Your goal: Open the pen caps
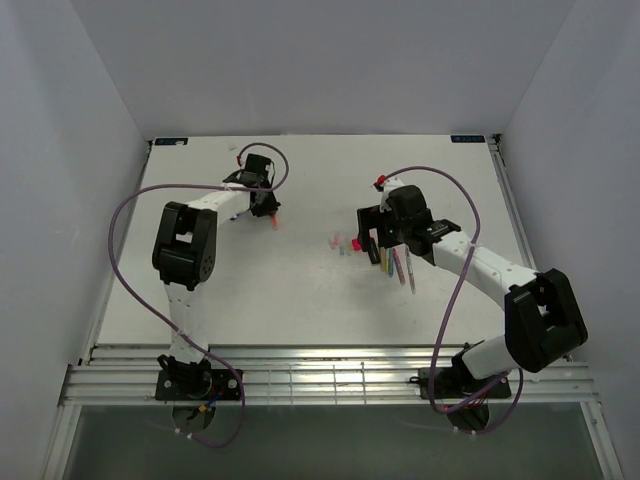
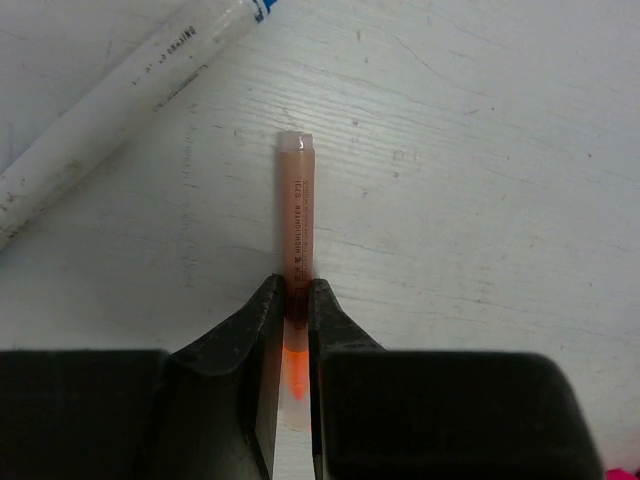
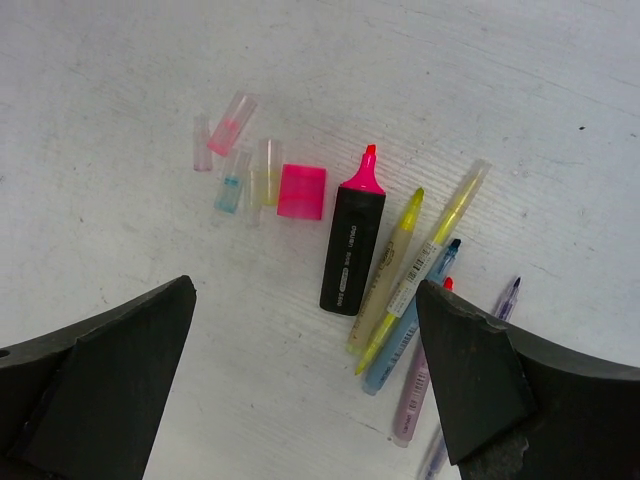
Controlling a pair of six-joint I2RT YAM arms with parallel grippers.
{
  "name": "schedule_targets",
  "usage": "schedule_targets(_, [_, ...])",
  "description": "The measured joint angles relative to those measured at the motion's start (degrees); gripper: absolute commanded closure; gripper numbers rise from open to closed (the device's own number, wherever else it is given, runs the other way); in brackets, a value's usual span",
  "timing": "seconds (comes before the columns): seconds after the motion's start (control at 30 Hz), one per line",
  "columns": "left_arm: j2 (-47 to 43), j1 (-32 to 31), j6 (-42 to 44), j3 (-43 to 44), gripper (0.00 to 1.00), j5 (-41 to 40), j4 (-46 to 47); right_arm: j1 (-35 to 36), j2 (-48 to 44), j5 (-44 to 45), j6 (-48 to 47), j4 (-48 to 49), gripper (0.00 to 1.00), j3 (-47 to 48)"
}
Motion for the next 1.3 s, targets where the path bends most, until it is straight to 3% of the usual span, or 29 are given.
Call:
schedule_targets(0.17, [0.0, -1.7, 0.1, 0.0, 0.99, 0.4, 0.1, 0.0, -1.7, 0.0, 0.0, -0.1, 0.03, 0.0])
schedule_targets(0.33, [-0.7, -3.9, 0.2, -1.9, 1.00, 2.3, 2.8, 0.0, -2.4, -0.5, 0.3, -1.0, 0.03, 0.0])
schedule_targets(0.6, [-16.2, -6.2, 1.3, -25.2, 1.00, 18.5, 17.4, 0.0, -3.3, -5.9, 3.3, -1.6, 0.04, 0.0])
schedule_targets(0.77, [-27.1, -6.6, 1.2, -33.8, 1.00, 27.5, 26.9, 0.0, -5.2, -10.6, 7.5, -0.4, 0.00, 0.0])
schedule_targets(1.07, [-31.5, -11.1, -0.8, -37.9, 1.00, 33.9, 36.4, 0.0, -7.3, -19.4, 17.0, 11.8, 0.19, -6.3])
schedule_targets(1.3, [-31.5, -14.7, -1.9, -38.2, 1.00, 34.5, 38.0, 0.0, -7.3, -21.7, 21.2, 17.1, 0.24, -8.4])
